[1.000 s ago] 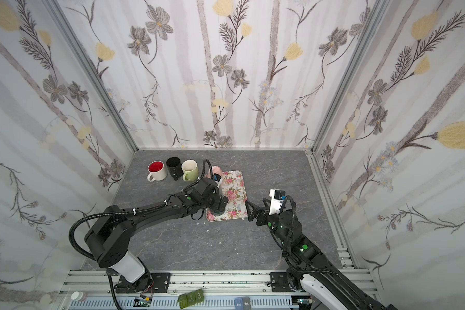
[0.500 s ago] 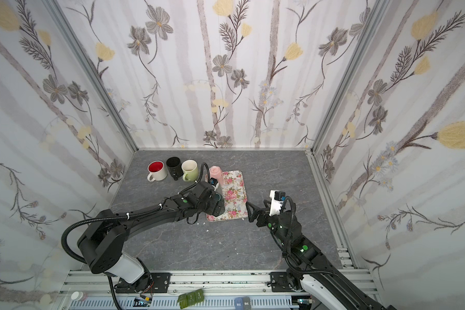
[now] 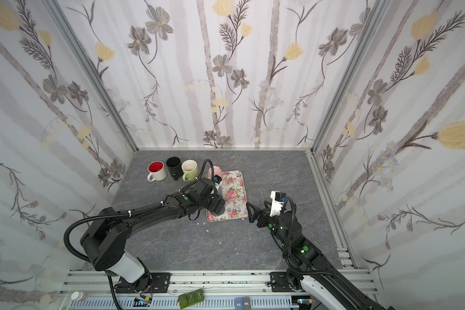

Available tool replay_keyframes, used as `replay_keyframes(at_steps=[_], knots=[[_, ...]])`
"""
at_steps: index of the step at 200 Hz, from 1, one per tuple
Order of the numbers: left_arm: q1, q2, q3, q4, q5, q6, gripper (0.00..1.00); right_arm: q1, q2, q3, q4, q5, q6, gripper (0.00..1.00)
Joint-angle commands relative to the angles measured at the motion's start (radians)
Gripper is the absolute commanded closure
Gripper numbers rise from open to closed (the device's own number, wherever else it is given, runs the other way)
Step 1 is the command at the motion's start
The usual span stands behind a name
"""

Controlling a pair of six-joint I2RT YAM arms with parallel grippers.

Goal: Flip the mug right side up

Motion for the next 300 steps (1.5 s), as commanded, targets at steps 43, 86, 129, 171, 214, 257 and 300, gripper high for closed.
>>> replay_keyframes(at_steps=[43,86,129,171,214,257,300], knots=[[0.003,0.064,0.066,-0.038,0.062,-0.021,0.0,-0.003,-0.011,-0.004,0.014,0.023,0.014,0.0],[0.028,0.032,0.056,-0.05,0.145,-0.079,0.0,-0.036,-0.017,0.054,-0.072,0.028,-0.012,0.0],[0.057,0.051,0.028,-0.048,0.207,-0.117,0.0,-0.044,-0.097,0.071,-0.145,0.061,-0.006,0.0],[0.058,0.059,0.034,-0.103,0.184,-0.088,0.0,-0.046,-0.184,0.025,-0.176,0.074,0.033,0.0],[0.058,0.018,-0.014,-0.12,0.179,-0.13,0.0,-0.045,-0.199,0.028,-0.2,0.079,0.045,0.0],[0.057,-0.061,-0.07,-0.128,0.205,-0.163,0.0,-0.045,-0.185,0.03,-0.198,0.081,0.04,0.0],[0.056,-0.07,-0.056,-0.161,0.205,-0.183,0.0,-0.046,-0.177,0.024,-0.188,0.078,0.04,0.0]])
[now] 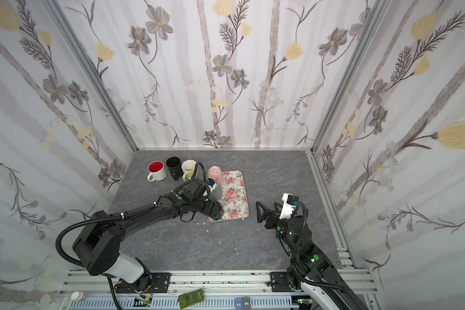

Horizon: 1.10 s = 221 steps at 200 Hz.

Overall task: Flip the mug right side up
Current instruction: 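Close the left gripper on the dark-green mug while the right gripper draws back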

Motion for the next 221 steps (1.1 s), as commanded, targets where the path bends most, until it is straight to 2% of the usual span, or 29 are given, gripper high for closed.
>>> replay_keyframes(at_steps=[1,86,151,221], knots=[[-0.001,0.002,0.012,-0.052,0.018,-0.026,0.0,-0.001,0.004,-0.002,0.0,0.008,0.007,0.0],[0.001,0.036,0.079,-0.062,-0.027,-0.065,0.0,-0.001,-0.007,-0.025,0.0,-0.015,0.006,0.0],[0.001,0.056,0.088,-0.085,0.022,-0.015,0.0,-0.001,-0.016,-0.038,0.0,-0.014,0.018,0.0],[-0.011,0.088,0.125,-0.133,0.076,-0.056,0.0,-0.001,-0.034,-0.085,0.033,-0.027,0.051,0.0]])
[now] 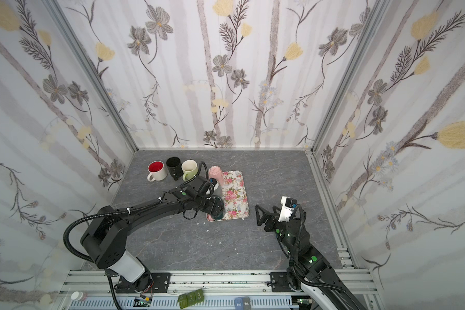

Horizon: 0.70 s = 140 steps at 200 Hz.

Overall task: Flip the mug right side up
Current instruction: 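Close the left gripper on the dark-green mug while the right gripper draws back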

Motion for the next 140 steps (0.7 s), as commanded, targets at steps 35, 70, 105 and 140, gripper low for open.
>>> replay_keyframes(at_steps=[35,70,105,140], knots=[[-0.026,0.014,0.042,-0.05,0.058,-0.046,0.0,0.0,-0.002,-0.02,0.031,-0.006,0.013,0.0],[-0.031,0.013,0.064,-0.102,0.007,-0.036,0.0,-0.001,-0.002,-0.021,0.033,-0.005,-0.009,0.0],[-0.032,-0.039,0.018,-0.099,-0.059,-0.027,0.0,-0.001,-0.003,-0.023,0.032,-0.004,-0.014,0.0],[-0.033,-0.093,-0.041,-0.072,-0.077,-0.003,0.0,-0.001,0.0,-0.027,0.037,-0.004,-0.022,0.0]])
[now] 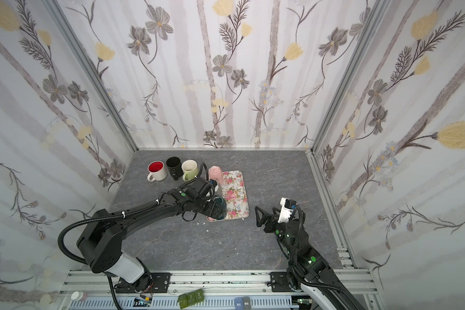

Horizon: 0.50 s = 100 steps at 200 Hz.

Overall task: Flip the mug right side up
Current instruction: 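Close the left gripper on the dark-green mug while the right gripper draws back, then lift the dark-green mug off the tray with the left gripper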

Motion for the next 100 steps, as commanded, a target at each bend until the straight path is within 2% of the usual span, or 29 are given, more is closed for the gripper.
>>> replay_keyframes(at_steps=[1,42,71,100], knots=[[0.0,-0.029,-0.027,0.011,-0.031,0.021,0.01,-0.001,0.003,-0.005,0.032,-0.004,-0.015,0.0],[0.0,-0.012,-0.041,0.026,-0.013,0.033,0.05,-0.003,0.003,-0.008,0.044,-0.003,-0.019,0.0],[0.0,0.014,-0.035,0.031,-0.05,0.036,0.1,-0.002,0.008,-0.008,0.046,-0.004,-0.017,0.0],[-0.01,0.047,-0.003,0.025,-0.05,0.041,0.21,-0.002,0.009,-0.01,0.049,-0.001,-0.013,0.0]])
